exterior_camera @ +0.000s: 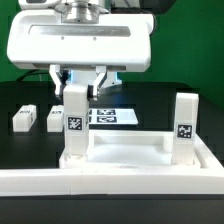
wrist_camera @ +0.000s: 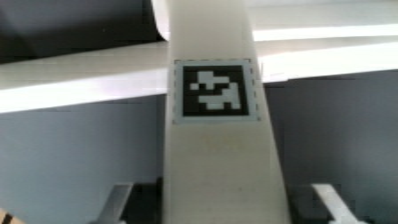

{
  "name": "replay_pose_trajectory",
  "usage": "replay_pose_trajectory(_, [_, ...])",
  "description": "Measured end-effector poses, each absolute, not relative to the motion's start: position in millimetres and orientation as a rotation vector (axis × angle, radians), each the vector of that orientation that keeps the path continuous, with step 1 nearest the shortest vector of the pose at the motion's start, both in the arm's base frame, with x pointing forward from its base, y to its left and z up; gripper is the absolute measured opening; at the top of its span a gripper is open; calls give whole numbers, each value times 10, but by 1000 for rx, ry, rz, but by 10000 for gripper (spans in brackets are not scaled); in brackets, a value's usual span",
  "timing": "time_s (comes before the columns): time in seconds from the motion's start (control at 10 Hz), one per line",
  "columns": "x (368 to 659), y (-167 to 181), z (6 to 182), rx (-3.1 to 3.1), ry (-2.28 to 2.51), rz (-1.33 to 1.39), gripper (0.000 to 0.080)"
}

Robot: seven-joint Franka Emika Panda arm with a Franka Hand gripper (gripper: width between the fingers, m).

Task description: Assemble desk

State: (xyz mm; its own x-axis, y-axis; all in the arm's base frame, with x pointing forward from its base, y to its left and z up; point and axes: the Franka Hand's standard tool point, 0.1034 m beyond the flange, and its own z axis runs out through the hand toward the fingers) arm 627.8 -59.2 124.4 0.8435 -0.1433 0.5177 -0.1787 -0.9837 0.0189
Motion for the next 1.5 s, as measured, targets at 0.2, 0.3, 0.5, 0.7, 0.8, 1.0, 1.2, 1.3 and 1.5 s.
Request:
replay_pose_trajectory(0.2, [6269, -575, 1246, 2915, -247, 880, 290])
replay_pose_trajectory(0.3, [6264, -576, 1251, 2914, -247, 881, 290])
replay_pose_trajectory(0.5, [6261, -578, 1248, 2915, -248, 879, 290])
replay_pose_trajectory(0.7, [6261, -579, 1248, 2915, -248, 879, 290])
replay_pose_trajectory(0.8, [6261, -579, 1247, 2915, -248, 879, 478])
replay_pose_trajectory(1.0, [6261, -579, 1247, 2915, -248, 879, 610])
replay_pose_trajectory(1.2, [6261, -579, 1247, 2915, -248, 879, 641])
replay_pose_trajectory(1.3, [6261, -579, 1247, 2915, -248, 879, 648])
replay_pose_trajectory(1.5, [6261, -579, 1247, 2915, -248, 879, 649])
